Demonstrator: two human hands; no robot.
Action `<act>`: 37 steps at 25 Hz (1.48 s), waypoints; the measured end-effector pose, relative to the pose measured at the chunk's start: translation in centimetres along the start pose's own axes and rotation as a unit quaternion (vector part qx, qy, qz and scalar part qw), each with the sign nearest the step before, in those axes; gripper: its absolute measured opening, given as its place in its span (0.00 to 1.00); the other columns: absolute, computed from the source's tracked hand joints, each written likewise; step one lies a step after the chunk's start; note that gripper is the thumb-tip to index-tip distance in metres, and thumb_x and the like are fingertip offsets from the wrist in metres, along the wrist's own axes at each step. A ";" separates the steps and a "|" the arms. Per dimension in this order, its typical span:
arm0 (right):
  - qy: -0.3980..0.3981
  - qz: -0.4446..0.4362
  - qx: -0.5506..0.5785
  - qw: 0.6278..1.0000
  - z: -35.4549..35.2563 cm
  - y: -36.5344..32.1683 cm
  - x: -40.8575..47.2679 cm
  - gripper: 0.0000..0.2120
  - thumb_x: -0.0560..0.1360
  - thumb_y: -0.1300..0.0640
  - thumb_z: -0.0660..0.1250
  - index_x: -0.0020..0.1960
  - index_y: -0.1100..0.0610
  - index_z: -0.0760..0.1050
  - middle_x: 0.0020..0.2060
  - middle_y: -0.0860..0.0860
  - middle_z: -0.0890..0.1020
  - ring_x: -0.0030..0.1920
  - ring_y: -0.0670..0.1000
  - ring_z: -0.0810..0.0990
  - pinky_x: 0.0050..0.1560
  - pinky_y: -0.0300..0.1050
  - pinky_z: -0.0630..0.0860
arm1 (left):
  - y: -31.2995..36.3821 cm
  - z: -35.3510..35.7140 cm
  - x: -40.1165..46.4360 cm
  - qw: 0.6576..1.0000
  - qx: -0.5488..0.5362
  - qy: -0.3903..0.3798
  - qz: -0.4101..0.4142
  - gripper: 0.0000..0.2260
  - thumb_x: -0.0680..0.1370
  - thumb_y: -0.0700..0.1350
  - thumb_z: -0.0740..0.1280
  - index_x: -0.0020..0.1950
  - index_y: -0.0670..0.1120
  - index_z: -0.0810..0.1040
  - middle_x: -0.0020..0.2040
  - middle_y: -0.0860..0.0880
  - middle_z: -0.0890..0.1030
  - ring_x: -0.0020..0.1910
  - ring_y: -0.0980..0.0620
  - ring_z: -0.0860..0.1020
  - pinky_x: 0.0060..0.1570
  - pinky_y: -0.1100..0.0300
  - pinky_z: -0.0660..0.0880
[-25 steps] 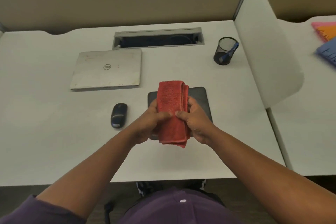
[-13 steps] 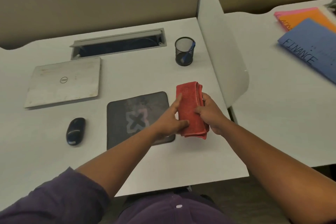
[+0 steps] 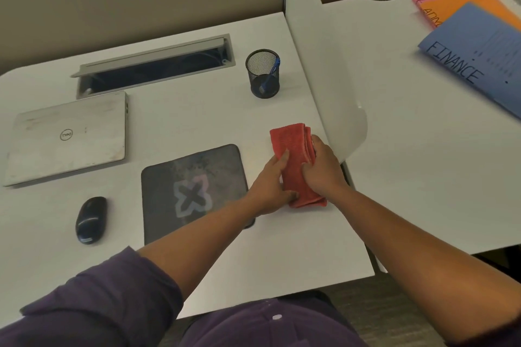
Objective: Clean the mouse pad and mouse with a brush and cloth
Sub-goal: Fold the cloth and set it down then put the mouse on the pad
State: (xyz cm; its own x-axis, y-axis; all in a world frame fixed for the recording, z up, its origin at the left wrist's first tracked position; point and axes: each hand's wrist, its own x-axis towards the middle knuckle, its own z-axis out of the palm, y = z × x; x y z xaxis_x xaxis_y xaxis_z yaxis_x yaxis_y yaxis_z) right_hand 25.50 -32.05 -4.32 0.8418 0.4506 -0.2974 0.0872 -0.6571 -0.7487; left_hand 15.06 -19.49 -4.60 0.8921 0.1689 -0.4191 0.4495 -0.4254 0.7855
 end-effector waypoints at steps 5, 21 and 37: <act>0.087 -0.141 -0.225 0.960 1.9 0.1 -1.7 0.31 0.80 0.58 0.60 0.80 0.59 0.54 0.79 0.57 0.57 0.78 0.58 0.57 0.74 0.55 0.60 | -0.5 -0.8 0.1 0.988 0.145 0.042 0.025 0.47 0.70 0.59 0.73 0.81 0.57 0.48 0.79 0.56 0.35 0.73 0.47 0.66 0.65 0.54 0.72; -0.045 -0.120 -0.354 0.926 3.2 1.7 -0.6 0.34 0.81 0.39 0.45 0.81 0.55 0.44 0.81 0.52 0.45 0.80 0.54 0.40 0.78 0.59 0.49 | -0.8 -2.2 2.3 0.912 0.407 0.002 0.046 0.51 0.67 0.71 0.65 0.81 0.53 0.42 0.82 0.52 0.43 0.79 0.40 0.44 0.74 0.40 0.46; -0.048 -0.299 -0.170 0.938 11.6 -11.8 -4.2 0.11 0.81 0.53 0.57 0.45 0.49 0.76 0.35 0.46 0.79 0.42 0.51 0.79 0.53 0.50 0.62 | -7.6 -14.1 -12.7 0.950 0.189 0.236 -0.079 0.17 0.77 0.62 0.65 0.59 0.55 0.83 0.54 0.54 0.85 0.54 0.51 0.82 0.55 0.55 0.76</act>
State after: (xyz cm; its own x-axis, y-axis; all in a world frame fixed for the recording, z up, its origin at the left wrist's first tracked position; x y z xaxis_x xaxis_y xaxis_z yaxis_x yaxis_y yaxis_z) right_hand 14.74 -19.21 -1.11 0.5374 0.8418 0.0507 0.7069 -0.4169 -0.5714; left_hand 0.97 -5.83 1.20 0.7764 0.5985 -0.1976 0.6103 -0.6357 0.4726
